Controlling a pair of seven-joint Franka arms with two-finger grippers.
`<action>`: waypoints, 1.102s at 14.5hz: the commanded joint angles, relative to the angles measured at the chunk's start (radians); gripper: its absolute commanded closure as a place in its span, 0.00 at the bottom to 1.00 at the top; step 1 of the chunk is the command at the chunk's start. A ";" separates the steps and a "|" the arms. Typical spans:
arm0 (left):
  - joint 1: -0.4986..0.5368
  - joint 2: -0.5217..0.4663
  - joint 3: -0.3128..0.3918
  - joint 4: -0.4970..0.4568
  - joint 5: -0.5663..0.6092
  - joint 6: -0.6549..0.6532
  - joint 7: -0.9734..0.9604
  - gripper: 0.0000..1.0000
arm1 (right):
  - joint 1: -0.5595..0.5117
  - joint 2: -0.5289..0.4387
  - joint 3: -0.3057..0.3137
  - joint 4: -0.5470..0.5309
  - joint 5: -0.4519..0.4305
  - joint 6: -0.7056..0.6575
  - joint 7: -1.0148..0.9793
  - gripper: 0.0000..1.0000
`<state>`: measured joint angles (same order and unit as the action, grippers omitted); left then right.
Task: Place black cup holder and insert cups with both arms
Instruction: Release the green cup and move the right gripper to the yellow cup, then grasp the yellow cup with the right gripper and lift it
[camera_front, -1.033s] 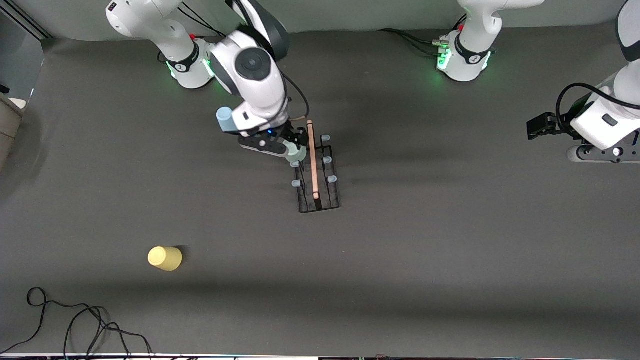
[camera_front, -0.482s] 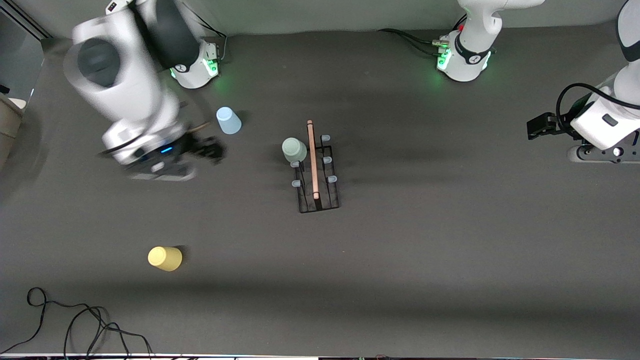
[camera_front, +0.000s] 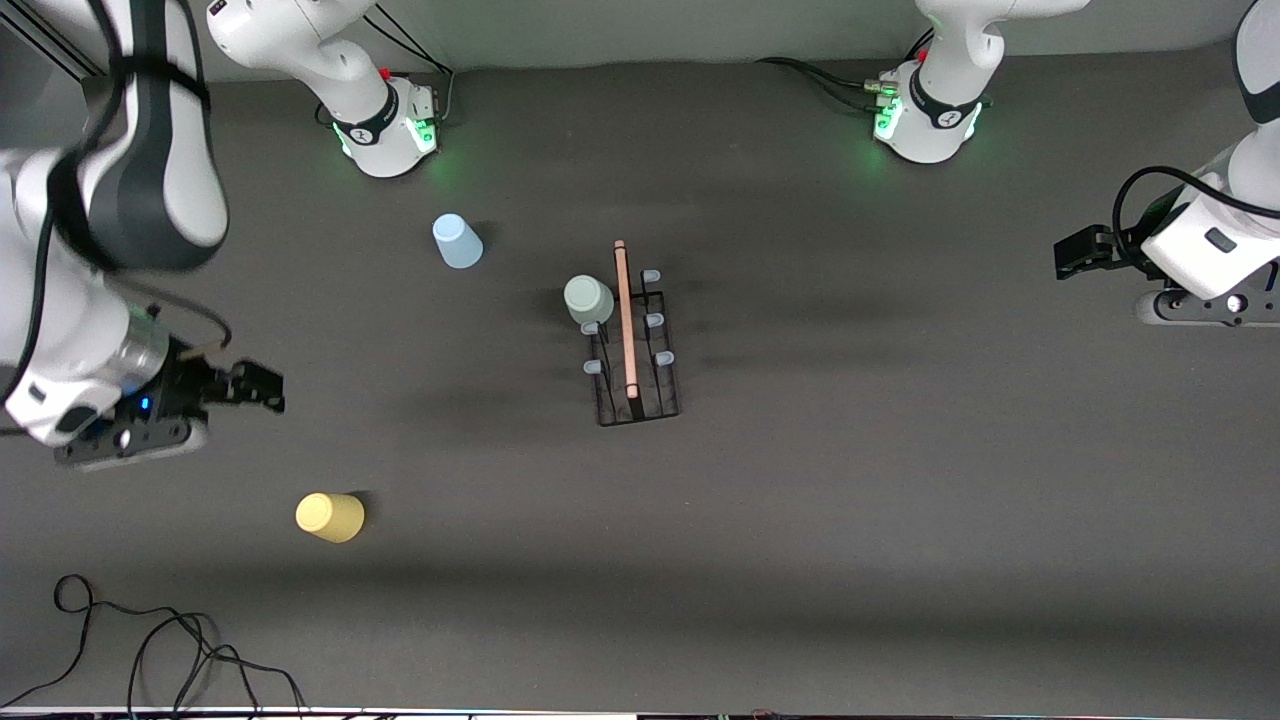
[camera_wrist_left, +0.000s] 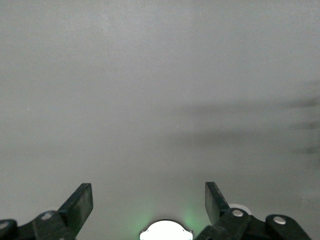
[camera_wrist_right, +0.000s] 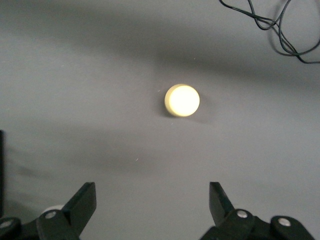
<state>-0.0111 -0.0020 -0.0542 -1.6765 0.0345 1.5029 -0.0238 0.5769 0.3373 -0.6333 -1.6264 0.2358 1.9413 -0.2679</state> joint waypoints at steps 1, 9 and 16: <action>0.003 -0.019 -0.001 -0.006 0.007 -0.010 0.015 0.00 | -0.049 0.156 0.001 0.042 0.123 0.088 -0.089 0.00; 0.003 -0.019 -0.001 -0.005 0.007 -0.010 0.015 0.00 | -0.106 0.442 0.012 0.160 0.324 0.220 -0.119 0.00; 0.003 -0.019 -0.003 -0.006 0.007 -0.010 0.015 0.00 | -0.106 0.508 0.026 0.158 0.375 0.275 -0.117 0.02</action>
<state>-0.0111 -0.0020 -0.0543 -1.6764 0.0345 1.5028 -0.0237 0.4838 0.8211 -0.6148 -1.4996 0.5695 2.2016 -0.3590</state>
